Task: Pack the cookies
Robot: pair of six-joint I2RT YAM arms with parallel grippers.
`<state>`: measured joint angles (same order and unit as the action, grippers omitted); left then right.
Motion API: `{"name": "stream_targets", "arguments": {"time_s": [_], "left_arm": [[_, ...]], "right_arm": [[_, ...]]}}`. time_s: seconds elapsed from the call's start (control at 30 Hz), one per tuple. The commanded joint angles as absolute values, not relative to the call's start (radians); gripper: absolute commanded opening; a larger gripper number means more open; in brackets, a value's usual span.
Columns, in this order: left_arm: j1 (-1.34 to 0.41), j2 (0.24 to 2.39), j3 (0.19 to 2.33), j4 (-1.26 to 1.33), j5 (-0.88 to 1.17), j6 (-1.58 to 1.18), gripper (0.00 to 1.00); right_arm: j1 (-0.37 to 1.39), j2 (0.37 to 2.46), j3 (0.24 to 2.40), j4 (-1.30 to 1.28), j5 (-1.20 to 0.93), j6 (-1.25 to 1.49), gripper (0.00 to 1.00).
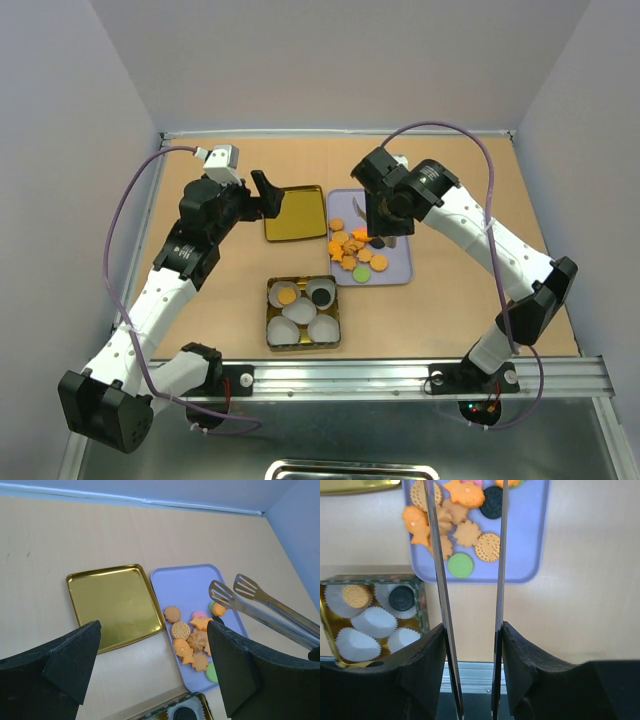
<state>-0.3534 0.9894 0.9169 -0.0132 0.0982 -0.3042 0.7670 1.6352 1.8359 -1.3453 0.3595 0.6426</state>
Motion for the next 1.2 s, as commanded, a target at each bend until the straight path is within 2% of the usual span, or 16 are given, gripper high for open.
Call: {"name": "stream_targets", "arguments": {"time_s": [0.0, 0.73, 1.17], "left_arm": [[-0.360, 0.973, 0.923, 0.026, 0.120, -0.302, 0.99], [-0.360, 0.904, 0.839, 0.041, 0.091, -0.287, 0.99], [-0.360, 0.887, 0.821, 0.043, 0.078, -0.279, 0.99]], "right_arm": [[0.758, 1.600, 1.767, -1.388, 0.408, 0.650, 0.51], [0.676, 1.654, 1.663, -1.365, 0.368, 0.759, 0.50], [0.646, 1.669, 1.592, -1.262, 0.298, 0.759, 0.50]]}}
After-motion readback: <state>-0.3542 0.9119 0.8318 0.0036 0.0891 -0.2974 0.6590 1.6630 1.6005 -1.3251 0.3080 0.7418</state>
